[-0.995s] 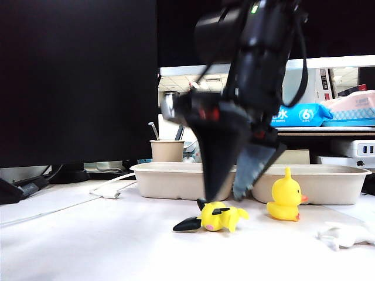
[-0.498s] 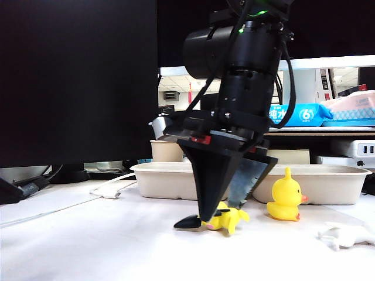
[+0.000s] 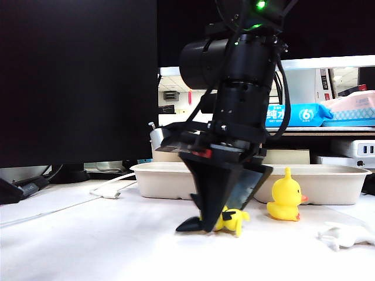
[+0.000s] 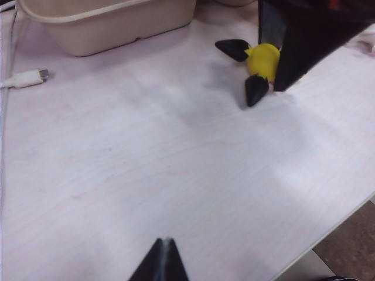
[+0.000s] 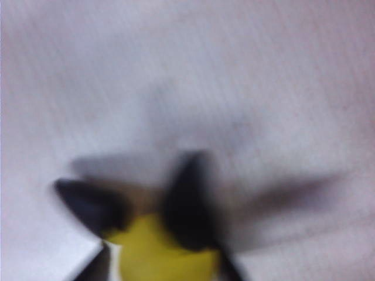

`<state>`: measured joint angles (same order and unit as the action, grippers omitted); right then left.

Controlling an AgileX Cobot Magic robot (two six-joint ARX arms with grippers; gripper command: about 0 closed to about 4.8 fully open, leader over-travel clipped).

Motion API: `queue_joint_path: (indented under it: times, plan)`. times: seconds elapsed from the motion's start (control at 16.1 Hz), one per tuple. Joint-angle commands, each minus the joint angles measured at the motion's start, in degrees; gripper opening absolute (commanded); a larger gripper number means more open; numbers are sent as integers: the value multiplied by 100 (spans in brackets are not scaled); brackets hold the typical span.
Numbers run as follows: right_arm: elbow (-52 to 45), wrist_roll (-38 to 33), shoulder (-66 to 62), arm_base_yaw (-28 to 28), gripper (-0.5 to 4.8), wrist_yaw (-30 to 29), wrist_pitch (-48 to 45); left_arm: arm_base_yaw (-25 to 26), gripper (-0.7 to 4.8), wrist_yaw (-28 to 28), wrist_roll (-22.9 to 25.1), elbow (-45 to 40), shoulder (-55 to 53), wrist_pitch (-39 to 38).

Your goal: Put the dolls with similar colors into the same paper box, while dolls with different colors go into separate paper boxes.

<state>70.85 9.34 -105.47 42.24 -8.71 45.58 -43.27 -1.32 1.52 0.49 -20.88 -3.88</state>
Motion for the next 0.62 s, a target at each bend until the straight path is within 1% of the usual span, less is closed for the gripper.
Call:
queue_joint_path:
  times: [0.06,0.19,0.25,0.62]
  plan:
    - [-15,11,-35,46,144,-26,-11,7,-5,4,0,4,-2,52]
    - [-7,9,-35,44,132,-17,-17,7,-5,4,0,4,-2,52]
    - [2,9,-35,42,108,-17,-26,7,-5,2,0,4,-2,52]
    - [153,-37,0,26,106,-17,-223,13,-5,2,0,4,26,50]
